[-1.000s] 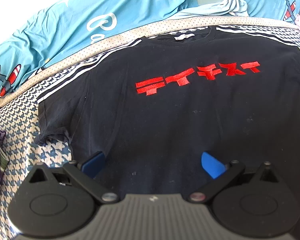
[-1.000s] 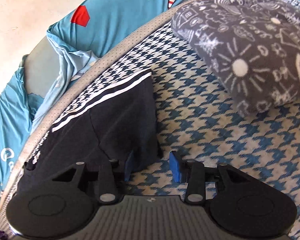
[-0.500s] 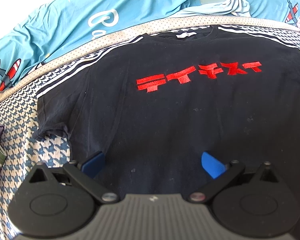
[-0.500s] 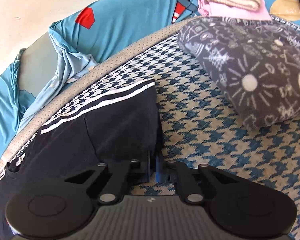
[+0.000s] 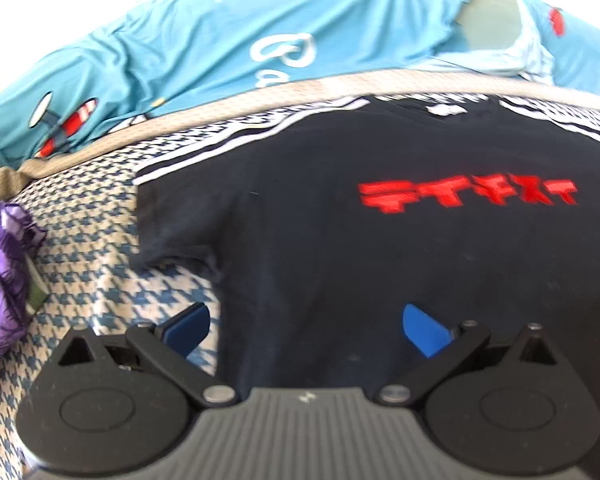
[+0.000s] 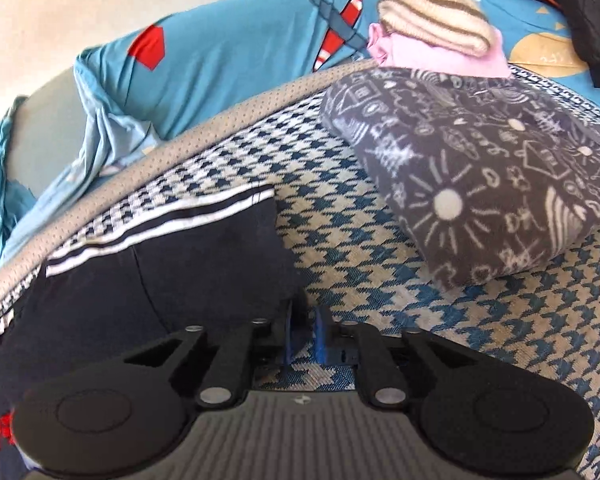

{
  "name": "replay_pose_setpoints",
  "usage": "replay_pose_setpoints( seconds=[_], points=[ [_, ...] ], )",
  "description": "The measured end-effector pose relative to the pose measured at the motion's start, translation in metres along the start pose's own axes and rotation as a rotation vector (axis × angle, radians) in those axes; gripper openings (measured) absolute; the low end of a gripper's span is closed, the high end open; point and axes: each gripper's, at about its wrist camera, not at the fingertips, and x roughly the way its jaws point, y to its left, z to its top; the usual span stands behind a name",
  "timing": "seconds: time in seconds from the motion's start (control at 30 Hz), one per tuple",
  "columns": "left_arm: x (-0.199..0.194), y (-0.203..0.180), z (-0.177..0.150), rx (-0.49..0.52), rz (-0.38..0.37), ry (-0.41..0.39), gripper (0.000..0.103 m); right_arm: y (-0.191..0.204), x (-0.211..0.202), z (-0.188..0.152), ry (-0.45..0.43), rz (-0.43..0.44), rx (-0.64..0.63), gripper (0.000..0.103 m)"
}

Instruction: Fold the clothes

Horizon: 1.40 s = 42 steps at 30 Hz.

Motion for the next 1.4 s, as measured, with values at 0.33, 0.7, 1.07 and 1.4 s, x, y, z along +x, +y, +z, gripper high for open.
replay_pose_setpoints(
  seconds=[0.33,0.7,1.07,1.4],
  points=[
    [0.009,-0.01,0.013,-0.009,0.005,-0.025,0.103,0.039,-0.026,-0.007,-0.093,0.175,-0.202,0.029],
    [0.016,-0.021,0.015,-0.008,-0.014,-0.004,0.103,0.079,-0.021,-0.021,-0.038,0.37,-0.365,0.036],
    [0.012,-0.024,0.01,0.0,-0.047,0.01,0.103,0.045,-0.044,-0.037,0.051,0.344,-0.415,0.042],
    [0.003,-0.039,-0.005,0.083,-0.043,-0.002,0.103,-0.005,-0.064,-0.065,0.119,0.28,-0.374,0.044]
  ],
)
